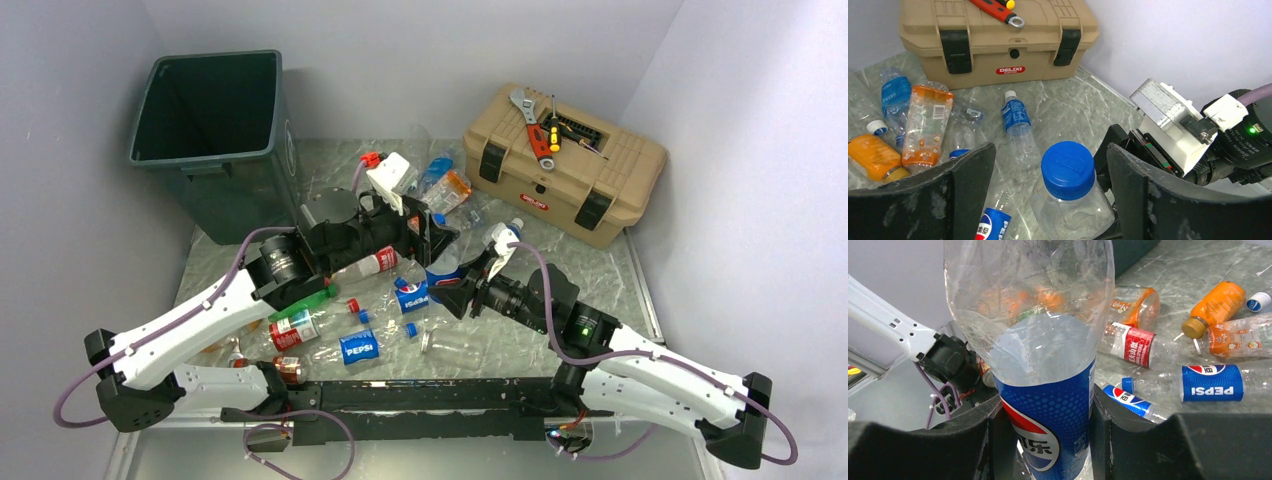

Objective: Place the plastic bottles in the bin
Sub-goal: Pick up the plastic bottle at the center of the board.

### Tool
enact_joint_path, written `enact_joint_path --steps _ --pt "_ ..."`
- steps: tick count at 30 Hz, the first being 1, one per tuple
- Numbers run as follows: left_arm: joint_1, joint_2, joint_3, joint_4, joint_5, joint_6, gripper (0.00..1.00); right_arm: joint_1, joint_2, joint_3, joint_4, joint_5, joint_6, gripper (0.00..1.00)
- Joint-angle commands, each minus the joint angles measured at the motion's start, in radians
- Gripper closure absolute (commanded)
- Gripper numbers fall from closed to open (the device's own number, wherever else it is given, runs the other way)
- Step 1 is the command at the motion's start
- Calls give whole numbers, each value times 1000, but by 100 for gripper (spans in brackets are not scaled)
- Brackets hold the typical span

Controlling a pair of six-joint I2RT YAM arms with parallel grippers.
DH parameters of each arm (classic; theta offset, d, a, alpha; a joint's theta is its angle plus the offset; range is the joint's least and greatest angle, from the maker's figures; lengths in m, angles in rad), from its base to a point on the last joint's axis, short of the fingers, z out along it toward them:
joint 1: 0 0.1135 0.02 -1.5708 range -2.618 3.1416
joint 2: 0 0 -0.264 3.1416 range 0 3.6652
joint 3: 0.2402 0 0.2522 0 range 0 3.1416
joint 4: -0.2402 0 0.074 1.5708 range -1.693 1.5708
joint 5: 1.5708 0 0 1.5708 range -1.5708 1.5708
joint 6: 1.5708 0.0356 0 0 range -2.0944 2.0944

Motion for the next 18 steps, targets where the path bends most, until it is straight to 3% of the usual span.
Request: enact_joint_path --steps 1,7,11,14,15,16,18 --pt "-2 4 53 8 11 -23 19 2 -3 14 75 9 -19 71" --pt "-2 9 42 27 41 -16 48 2 -2 13 76 9 -21 71" --pt "-2 19 44 25 61 -14 52 2 -5 17 70 11 -23 71" --pt "-2 21 38 35 77 -5 74 2 -6 19 64 9 -22 69" --pt "-2 20 37 36 82 -2 85 2 -6 21 60 6 -20 65" --pt "-2 19 38 36 85 1 94 2 -6 21 55 6 -14 54" --pt "-3 19 40 28 84 5 100 2 -7 29 42 6 -2 27"
